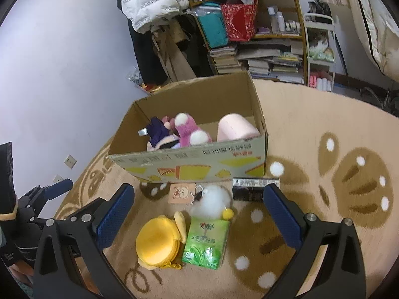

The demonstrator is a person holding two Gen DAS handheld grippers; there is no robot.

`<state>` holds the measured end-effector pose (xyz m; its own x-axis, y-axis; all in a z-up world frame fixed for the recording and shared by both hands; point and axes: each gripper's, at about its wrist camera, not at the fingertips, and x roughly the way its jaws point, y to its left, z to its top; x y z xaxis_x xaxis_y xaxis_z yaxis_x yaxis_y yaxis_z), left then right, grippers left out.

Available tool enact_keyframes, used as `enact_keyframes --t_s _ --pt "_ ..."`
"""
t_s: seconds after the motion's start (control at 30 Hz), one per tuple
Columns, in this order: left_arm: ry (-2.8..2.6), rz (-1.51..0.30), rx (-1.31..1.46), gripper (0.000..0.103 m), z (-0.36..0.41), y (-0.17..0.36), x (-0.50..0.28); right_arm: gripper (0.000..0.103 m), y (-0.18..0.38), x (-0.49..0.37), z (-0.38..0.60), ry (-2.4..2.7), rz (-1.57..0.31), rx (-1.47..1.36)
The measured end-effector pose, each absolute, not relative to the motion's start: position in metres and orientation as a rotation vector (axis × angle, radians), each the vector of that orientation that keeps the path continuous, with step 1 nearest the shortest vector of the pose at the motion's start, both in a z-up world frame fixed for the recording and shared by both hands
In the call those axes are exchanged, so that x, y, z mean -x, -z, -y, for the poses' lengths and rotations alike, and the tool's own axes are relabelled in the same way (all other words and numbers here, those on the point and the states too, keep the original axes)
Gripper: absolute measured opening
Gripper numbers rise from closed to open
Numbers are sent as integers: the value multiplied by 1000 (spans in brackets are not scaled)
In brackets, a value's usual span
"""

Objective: Organize soft objects
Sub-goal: 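Grasp the yellow plush with the left tool while the right tool grasps the green tissue pack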

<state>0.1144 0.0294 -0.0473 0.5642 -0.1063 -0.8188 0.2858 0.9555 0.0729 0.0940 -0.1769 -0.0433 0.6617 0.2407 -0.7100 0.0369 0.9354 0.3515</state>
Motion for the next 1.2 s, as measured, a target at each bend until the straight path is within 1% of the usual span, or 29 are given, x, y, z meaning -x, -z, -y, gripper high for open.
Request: enact_keyframes --t_s 0.33,0.9,1.0,1.07,1.2 --pt "303 -1095 -193 101 -20 80 -125 103 71 -93 182 -108 -909 -379" --pt "379 -1243 -229 101 0 122 -134 103 121 -100 175 -115 -1036 -415" --pt "393 -1260 -228 101 3 128 -134 97 128 -102 177 -123 -1059 -438" --pt "400 -1269 -229 101 5 130 -135 91 133 -103 177 -133 -1077 -449" --pt "421 -1292 -211 101 9 135 -135 85 136 -104 172 -163 -1091 -439"
